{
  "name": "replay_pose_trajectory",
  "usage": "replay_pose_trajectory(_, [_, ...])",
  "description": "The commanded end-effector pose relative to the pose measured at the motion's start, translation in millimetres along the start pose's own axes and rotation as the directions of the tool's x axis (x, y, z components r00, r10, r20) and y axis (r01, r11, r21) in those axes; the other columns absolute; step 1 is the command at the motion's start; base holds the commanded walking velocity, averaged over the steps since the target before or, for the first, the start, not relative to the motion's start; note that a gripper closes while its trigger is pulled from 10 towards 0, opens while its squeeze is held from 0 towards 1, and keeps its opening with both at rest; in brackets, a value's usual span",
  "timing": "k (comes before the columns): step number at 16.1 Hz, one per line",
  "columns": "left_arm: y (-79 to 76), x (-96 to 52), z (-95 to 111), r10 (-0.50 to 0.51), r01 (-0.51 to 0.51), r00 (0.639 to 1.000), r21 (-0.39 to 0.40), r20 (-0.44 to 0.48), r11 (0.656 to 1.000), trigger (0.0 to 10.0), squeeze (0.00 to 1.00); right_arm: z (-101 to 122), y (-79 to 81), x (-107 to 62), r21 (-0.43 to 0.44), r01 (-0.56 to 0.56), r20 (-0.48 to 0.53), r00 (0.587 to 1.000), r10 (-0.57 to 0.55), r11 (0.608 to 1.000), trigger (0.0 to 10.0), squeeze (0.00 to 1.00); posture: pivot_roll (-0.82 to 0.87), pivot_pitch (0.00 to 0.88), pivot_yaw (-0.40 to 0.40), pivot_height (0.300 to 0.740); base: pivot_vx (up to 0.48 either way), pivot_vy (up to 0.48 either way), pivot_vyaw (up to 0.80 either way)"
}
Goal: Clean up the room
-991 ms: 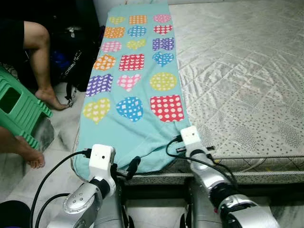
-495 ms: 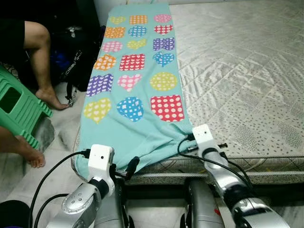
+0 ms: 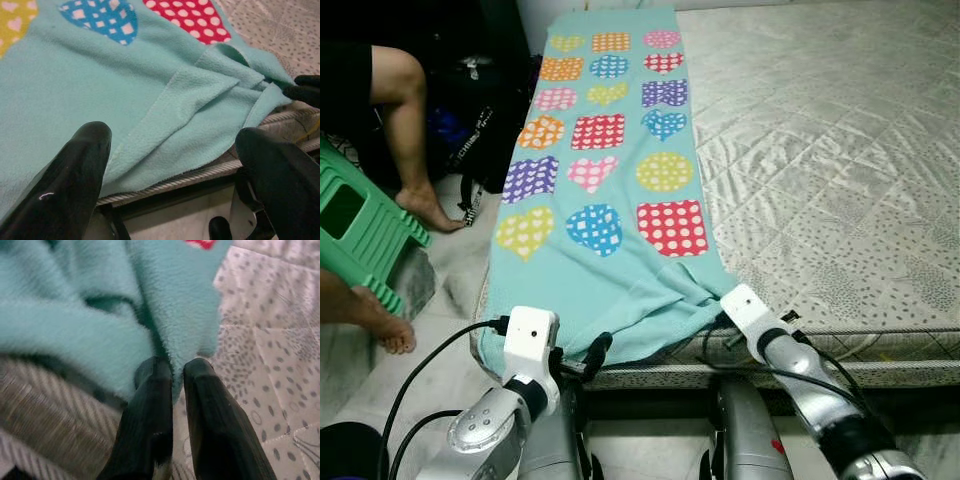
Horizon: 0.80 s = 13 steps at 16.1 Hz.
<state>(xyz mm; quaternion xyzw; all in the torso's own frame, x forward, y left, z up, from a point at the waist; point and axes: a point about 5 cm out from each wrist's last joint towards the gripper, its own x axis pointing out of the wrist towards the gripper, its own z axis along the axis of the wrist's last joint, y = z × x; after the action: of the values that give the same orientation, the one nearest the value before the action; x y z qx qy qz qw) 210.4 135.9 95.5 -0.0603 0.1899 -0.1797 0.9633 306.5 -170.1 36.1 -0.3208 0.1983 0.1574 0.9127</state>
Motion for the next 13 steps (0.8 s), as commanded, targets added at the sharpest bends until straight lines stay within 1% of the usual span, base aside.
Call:
replay_pose_trajectory(1, [3.6, -2.0, -3, 0.008, -0.008, 1.000, 0.002, -0.018, 1.000, 10.0, 0.00, 0, 2.4, -4.9, -0.056, -0.047, 0.000, 0.999, 0.047, 0.997, 10.0, 1.00, 0.02, 0.097, 0.066, 0.570, 0.000, 0.000, 0.00])
replay_pose_trajectory(2, [3.6, -1.8, -3, 0.008, -0.008, 1.000, 0.002, -0.019, 1.000, 10.0, 0.00, -1, 0.0, -8.0, -0.081, -0.051, -0.001, 0.999, 0.051, 0.995, 10.0, 1.00, 0.01, 0.098, 0.066, 0.570, 0.000, 0.000, 0.00])
replay_pose_trajectory(3, [3.6, -1.4, -3, 0.006, -0.006, 1.000, 0.002, -0.019, 1.000, 10.0, 0.00, 4, -6.6, -12.3, -0.072, -0.032, 0.032, 0.999, 0.034, 0.997, 10.0, 1.00, 0.01, 0.096, 0.067, 0.570, 0.000, 0.000, 0.00])
replay_pose_trajectory(5, [3.8, -1.6, -1, 0.005, -0.005, 1.000, 0.001, -0.013, 1.000, 10.0, 0.00, 17, -13.9, -17.1, 0.055, -0.017, 0.101, 0.995, 0.011, 0.998, 10.0, 1.00, 0.00, 0.094, 0.067, 0.570, 0.000, 0.000, 0.00])
replay_pose_trajectory(6, [4.2, -1.7, -1, 0.006, -0.006, 1.000, 0.001, -0.011, 1.000, 10.0, 0.00, 25, -14.2, -19.6, 0.106, -0.039, 0.157, 0.987, 0.023, 0.994, 10.0, 1.00, 0.00, 0.094, 0.067, 0.570, 0.000, 0.000, 0.00])
replay_pose_trajectory(7, [4.8, -2.1, -1, 0.008, -0.008, 1.000, -0.001, -0.009, 1.000, 10.0, 0.00, 35, -9.4, -24.6, 0.196, -0.119, 0.234, 0.970, 0.071, 0.973, 10.0, 1.00, 0.00, 0.092, 0.067, 0.570, 0.000, 0.000, 0.00])
replay_pose_trajectory(8, [5.0, -1.8, -1, 0.007, -0.007, 1.000, -0.003, -0.007, 1.000, 10.0, 0.00, 38, -3.8, -30.2, 0.257, -0.195, 0.284, 0.951, 0.119, 0.947, 10.0, 1.00, 0.00, 0.092, 0.067, 0.570, 0.000, 0.000, 0.00])
replay_pose_trajectory(9, [4.7, -1.1, -1, 0.002, -0.002, 1.000, -0.006, -0.004, 1.000, 10.0, 0.00, 37, 3.4, -36.2, 0.252, -0.262, 0.310, 0.934, 0.179, 0.932, 10.0, 1.00, -0.01, 0.091, 0.067, 0.570, 0.000, 0.000, 0.00])
replay_pose_trajectory(10, [4.0, -0.3, -1, -0.003, 0.003, 1.000, -0.009, -0.003, 1.000, 10.0, 0.00, 36, 9.9, -39.0, 0.268, -0.314, 0.320, 0.921, 0.223, 0.911, 10.0, 1.00, -0.01, 0.091, 0.067, 0.570, 0.000, 0.000, 0.00])
replay_pose_trajectory(11, [2.1, 0.8, -1, -0.011, 0.011, 1.000, -0.012, -0.006, 1.000, 10.0, 0.00, 35, 19.2, -41.5, 0.281, -0.371, 0.311, 0.908, 0.282, 0.885, 10.0, 1.00, -0.01, 0.091, 0.067, 0.570, 0.000, 0.000, 0.00])
replay_pose_trajectory(12, [1.0, 1.6, -1, -0.019, 0.019, 1.000, -0.012, -0.010, 1.000, 10.0, 0.00, 34, 28.0, -42.9, 0.266, -0.414, 0.288, 0.896, 0.337, 0.871, 10.0, 1.00, -0.01, 0.092, 0.072, 0.570, 0.000, 0.000, 0.00])
replay_pose_trajectory(13, [0.8, 1.7, -1, -0.022, 0.022, 1.000, -0.012, -0.010, 1.000, 10.0, 0.00, 33, 32.1, -43.4, 0.256, -0.431, 0.277, 0.890, 0.361, 0.866, 10.0, 1.00, -0.01, 0.093, 0.076, 0.570, 0.000, 0.000, 0.00])
